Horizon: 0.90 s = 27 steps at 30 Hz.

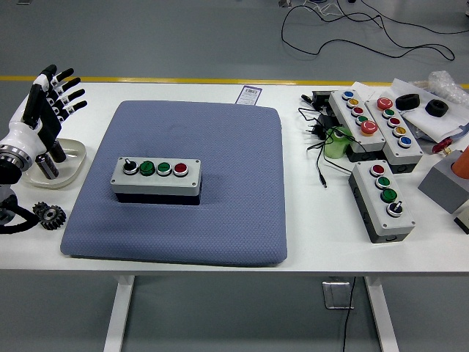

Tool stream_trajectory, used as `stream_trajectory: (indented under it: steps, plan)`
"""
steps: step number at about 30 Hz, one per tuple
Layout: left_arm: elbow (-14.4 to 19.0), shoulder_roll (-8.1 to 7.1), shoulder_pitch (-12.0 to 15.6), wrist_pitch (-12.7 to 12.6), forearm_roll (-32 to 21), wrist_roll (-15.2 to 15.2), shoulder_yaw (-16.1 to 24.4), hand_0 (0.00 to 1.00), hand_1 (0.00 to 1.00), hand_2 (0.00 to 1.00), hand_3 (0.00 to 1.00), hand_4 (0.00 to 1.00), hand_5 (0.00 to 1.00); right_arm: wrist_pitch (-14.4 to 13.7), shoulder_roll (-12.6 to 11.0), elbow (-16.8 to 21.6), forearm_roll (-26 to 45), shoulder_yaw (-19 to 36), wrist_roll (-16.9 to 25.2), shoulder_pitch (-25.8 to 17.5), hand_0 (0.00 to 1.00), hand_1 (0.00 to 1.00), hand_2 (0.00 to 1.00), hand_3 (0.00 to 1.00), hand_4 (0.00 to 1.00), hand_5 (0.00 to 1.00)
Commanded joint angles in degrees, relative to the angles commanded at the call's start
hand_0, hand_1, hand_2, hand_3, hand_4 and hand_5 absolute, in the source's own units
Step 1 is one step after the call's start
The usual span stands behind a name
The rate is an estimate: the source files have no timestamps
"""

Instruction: Pick up the button,place it on the desk,press the button,press the button

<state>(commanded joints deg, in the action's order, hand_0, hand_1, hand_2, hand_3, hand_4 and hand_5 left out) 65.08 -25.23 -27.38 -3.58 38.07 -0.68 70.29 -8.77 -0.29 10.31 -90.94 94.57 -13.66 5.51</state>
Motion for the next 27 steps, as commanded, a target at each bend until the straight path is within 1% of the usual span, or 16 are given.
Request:
stream_trajectory:
  steps: [27]
  plan:
    - [-0.19,0.24,0.02,-0.51,-0.13,-0.02,-0.55,0.838,0.885,0.918,0.911,0.607,0.998,-0.11,0.11,0.00,0.21,-0.09,-0.22,-0.33,0.666,0.672,0.692,0.593,0.430,0.274]
